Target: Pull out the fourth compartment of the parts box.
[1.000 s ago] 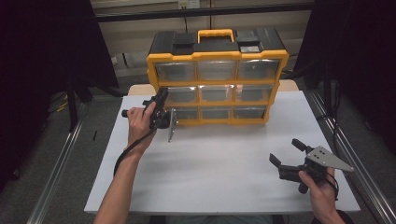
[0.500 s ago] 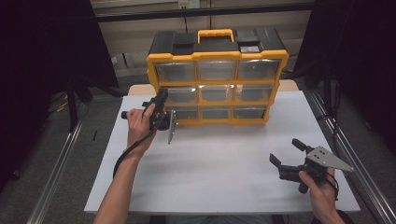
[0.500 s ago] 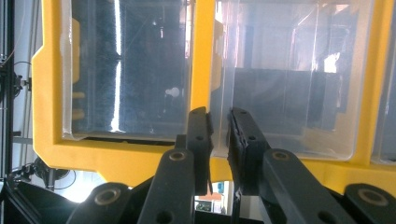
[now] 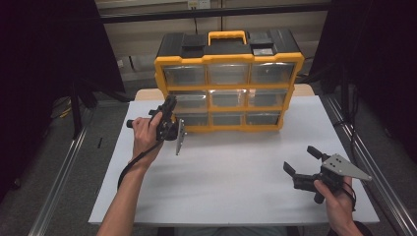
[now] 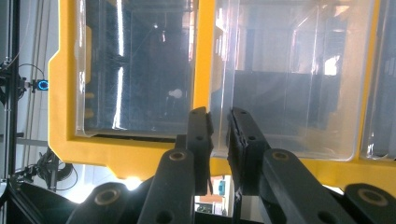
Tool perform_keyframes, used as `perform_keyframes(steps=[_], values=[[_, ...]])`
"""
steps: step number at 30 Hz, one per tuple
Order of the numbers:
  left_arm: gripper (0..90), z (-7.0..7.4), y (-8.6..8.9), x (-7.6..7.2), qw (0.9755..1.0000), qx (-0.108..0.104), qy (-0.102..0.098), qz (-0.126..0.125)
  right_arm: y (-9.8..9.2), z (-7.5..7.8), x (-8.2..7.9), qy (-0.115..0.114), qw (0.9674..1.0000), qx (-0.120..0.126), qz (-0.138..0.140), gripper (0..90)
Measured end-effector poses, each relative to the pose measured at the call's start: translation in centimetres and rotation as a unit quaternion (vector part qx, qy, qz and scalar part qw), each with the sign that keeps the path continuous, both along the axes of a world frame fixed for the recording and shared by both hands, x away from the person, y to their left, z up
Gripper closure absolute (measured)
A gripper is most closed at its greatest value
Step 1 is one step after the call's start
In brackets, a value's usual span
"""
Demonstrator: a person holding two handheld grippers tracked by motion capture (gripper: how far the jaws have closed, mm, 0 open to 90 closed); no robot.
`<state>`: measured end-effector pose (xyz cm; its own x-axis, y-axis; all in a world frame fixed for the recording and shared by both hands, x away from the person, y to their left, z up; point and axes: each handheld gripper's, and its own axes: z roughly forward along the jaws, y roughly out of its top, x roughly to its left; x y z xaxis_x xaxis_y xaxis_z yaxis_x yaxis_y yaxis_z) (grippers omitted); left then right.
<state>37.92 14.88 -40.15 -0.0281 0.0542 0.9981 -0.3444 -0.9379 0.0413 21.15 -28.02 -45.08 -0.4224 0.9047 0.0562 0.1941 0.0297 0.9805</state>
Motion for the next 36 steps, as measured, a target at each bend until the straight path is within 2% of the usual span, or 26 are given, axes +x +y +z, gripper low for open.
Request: perform_keyframes(steps=[3,6,7,8,9,12,15,16,18,21,22,23,24,25,26,36], values=[[79.7,0.0,0.0,-0.1,1.0,0.002,-0.004,0.004,-0.1,0.0,0.0,-0.001,1.0,0.0,0.001,0.8],[79.8,0.0,0.0,-0.2,1.0,0.001,-0.008,-0.002,-0.1,0.0,-0.1,0.0,1.0,0.001,0.001,0.7],[79.8,0.0,0.0,-0.1,0.9998,0.002,-0.015,-0.012,-0.1,0.0,-0.1,0.0,1.0,0.001,0.001,0.7],[79.8,-0.1,0.1,-0.3,1.0,-0.002,-0.002,-0.002,-0.2,0.0,0.0,-0.001,1.0,0.001,0.001,0.7],[79.8,0.0,0.1,-0.4,1.0,0.003,-0.004,-0.001,-0.1,0.0,0.0,-0.001,1.0,0.002,0.001,0.7],[79.8,-0.1,0.1,-0.6,1.0,-0.001,-0.007,0.0,-0.1,0.0,0.0,-0.001,1.0,0.001,0.002,0.7],[79.9,0.0,0.0,-0.7,0.9999,0.008,-0.01,0.001,-0.1,0.0,0.0,0.001,1.0,0.0,0.002,0.7],[79.9,0.0,0.0,-0.8,0.9998,0.013,-0.006,0.009,-0.1,0.0,0.0,0.001,1.0,0.0,0.001,0.7],[80.0,0.0,0.1,-0.9,0.9998,0.015,-0.012,0.006,-0.1,-0.1,0.0,0.002,1.0,-0.002,0.0,0.6],[80.0,0.2,0.4,-1.5,0.9994,0.031,-0.011,0.01,-0.1,0.0,0.1,0.0,1.0,-0.002,-0.001,0.6],[80.1,0.2,0.4,-1.4,0.9995,0.029,-0.015,-0.003,-0.1,0.0,0.1,0.001,1.0,-0.002,0.001,0.5],[80.1,0.2,0.4,-1.6,0.9995,0.029,-0.008,0.006,-0.1,0.0,0.1,0.0,1.0,-0.003,0.001,0.5],[80.2,0.0,0.4,-1.5,0.9999,0.013,-0.008,-0.006,0.0,0.0,0.1,0.0,1.0,-0.002,0.003,0.5],[80.2,0.0,0.3,-1.5,0.9998,0.013,-0.014,-0.011,0.0,0.0,0.0,-0.001,1.0,-0.005,0.002,0.5],[80.0,0.0,0.3,-1.7,0.9999,0.012,-0.012,0.001,0.0,0.0,0.0,-0.001,1.0,-0.004,0.001,0.5],[80.0,-0.2,0.3,-2.2,0.9999,-0.002,-0.014,-0.001,0.2,0.0,-0.1,-0.003,1.0,-0.006,0.006,0.5]])
